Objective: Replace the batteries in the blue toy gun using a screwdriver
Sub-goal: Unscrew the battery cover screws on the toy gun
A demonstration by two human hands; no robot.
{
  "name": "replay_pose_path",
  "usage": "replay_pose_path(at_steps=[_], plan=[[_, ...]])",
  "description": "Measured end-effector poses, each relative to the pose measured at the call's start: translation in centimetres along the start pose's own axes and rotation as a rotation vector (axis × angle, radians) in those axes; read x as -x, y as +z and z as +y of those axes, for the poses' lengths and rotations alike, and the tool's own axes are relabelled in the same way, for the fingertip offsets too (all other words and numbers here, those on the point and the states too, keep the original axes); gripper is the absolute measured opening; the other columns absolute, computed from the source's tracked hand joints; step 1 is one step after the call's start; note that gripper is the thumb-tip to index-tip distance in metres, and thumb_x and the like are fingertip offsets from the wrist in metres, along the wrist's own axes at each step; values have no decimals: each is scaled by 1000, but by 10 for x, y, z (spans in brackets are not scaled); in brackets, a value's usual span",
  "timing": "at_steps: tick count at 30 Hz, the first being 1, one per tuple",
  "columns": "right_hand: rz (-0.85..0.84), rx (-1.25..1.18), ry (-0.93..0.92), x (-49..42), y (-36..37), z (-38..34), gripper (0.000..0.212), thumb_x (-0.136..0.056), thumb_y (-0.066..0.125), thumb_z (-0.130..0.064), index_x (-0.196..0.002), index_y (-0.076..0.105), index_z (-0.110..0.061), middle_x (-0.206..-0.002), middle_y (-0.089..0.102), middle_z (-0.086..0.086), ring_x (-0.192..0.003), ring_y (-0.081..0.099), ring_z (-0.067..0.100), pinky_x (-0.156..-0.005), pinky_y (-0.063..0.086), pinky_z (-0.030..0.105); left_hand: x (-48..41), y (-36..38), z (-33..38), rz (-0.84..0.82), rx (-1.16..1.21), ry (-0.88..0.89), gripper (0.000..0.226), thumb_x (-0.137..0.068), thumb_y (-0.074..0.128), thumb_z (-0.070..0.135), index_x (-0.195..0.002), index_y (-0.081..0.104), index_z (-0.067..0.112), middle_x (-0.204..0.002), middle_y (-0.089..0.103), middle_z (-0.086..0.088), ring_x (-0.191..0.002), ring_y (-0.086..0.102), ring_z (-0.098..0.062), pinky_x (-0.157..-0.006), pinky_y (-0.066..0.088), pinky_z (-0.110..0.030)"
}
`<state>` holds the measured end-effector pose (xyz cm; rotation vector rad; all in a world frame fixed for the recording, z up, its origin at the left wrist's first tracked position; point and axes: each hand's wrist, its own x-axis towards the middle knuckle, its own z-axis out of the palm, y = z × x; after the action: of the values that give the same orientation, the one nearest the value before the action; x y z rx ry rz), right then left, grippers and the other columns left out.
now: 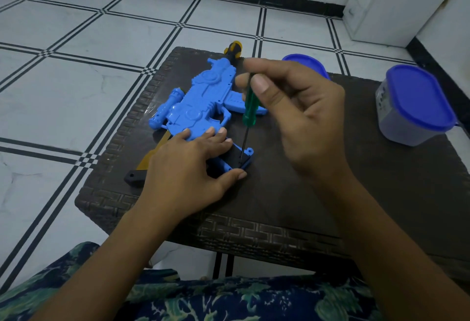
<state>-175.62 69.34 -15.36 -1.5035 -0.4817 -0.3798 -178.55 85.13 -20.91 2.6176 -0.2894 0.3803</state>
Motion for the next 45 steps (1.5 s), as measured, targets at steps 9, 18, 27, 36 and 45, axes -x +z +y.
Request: replay_pose_path(at_steps=[9, 18, 27, 36, 45], plan=[[65, 111, -73, -2, 2, -3, 18, -83, 73, 0, -100, 69, -7, -93, 69, 12, -81, 62, 11, -73, 48, 16, 0, 0, -1, 0, -14, 6, 59, -66, 59, 68, -114, 68, 34, -126, 59, 17, -122, 51, -3, -102, 31, -27], [-57, 40, 20, 2, 1, -1, 27, -99, 44, -4, -116, 63, 2, -100, 70, 18, -104, 66, 27, -93, 53, 41, 0, 0, -1, -9, -5, 12, 60, -67, 59, 66, -115, 68, 32, -126, 59, 15, -123, 50, -2, -103, 31, -28], [57, 300, -186, 1, 5, 3, 21, -84, 74, -9, -104, 72, -4, -91, 56, 9, -86, 57, 11, -70, 48, 20, 0, -1, 1, 7, -17, 17, 57, -67, 61, 64, -112, 70, 31, -124, 61, 13, -120, 52, -4, -101, 31, -27], [22, 242, -138, 2, -1, 3, 21, -93, 59, -7, -111, 68, -1, -99, 70, 11, -99, 67, 25, -80, 56, 39, 0, 0, 1, 18, -22, 31, 56, -67, 62, 63, -111, 70, 30, -123, 62, 13, -120, 54, -4, -99, 31, -27], [48, 352, -215, -1, 0, 2, 17, -92, 62, -3, -106, 70, 0, -95, 69, 11, -91, 64, 13, -78, 52, 26, 0, 0, 1, 18, -14, 29, 57, -67, 61, 63, -113, 69, 31, -126, 60, 15, -121, 50, -1, -102, 31, -27]])
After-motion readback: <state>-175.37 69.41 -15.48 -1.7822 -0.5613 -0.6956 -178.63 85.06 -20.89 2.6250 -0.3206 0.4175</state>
